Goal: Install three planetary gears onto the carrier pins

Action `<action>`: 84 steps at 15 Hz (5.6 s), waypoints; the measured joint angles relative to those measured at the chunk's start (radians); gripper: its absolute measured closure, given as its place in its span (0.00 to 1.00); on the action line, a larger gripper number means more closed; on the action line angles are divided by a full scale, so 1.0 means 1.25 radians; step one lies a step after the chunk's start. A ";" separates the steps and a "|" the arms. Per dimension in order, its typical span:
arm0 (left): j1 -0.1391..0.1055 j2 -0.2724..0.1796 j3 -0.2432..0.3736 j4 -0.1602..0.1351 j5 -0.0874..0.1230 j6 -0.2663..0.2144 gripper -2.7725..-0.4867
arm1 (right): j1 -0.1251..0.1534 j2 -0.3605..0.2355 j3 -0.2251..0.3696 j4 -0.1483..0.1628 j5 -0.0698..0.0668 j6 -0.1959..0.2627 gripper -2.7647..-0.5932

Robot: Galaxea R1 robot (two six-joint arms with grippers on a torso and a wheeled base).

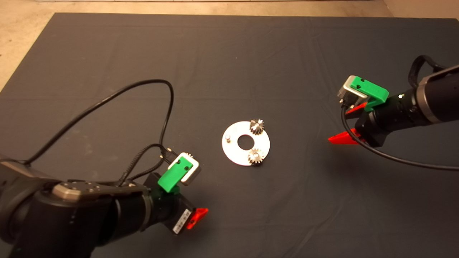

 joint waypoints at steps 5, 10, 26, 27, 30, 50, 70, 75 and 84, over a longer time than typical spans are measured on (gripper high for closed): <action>-0.018 -0.094 -0.003 -0.003 -0.001 0.120 0.12 | 0.007 -0.066 0.063 0.004 -0.040 0.031 0.32; -0.019 -0.119 -0.037 0.004 0.000 0.159 0.12 | 0.014 -0.071 0.071 0.004 -0.038 0.031 0.32; 0.041 -0.036 -0.149 0.114 -0.037 0.158 0.12 | 0.014 -0.146 0.131 0.007 -0.056 0.031 0.32; 0.041 -0.036 -0.160 0.115 -0.054 0.158 0.12 | 0.014 -0.146 0.133 0.007 -0.055 0.031 0.32; 0.041 -0.035 -0.176 0.127 -0.070 0.158 0.12 | 0.014 -0.146 0.133 0.007 -0.056 0.031 0.32; 0.092 -0.032 -0.211 0.194 -0.143 0.158 0.12 | 0.014 -0.159 0.142 0.008 -0.062 0.031 0.32; 0.092 0.020 -0.256 0.206 -0.148 0.159 0.12 | -0.177 -0.160 0.143 -0.032 0.013 0.052 0.32; 0.094 0.017 -0.261 0.214 -0.148 0.159 0.12 | -0.177 -0.160 0.143 -0.033 0.013 0.052 0.32; 0.110 -0.010 -0.261 0.231 -0.163 0.162 0.14 | -0.177 -0.160 0.143 -0.033 0.011 0.052 0.32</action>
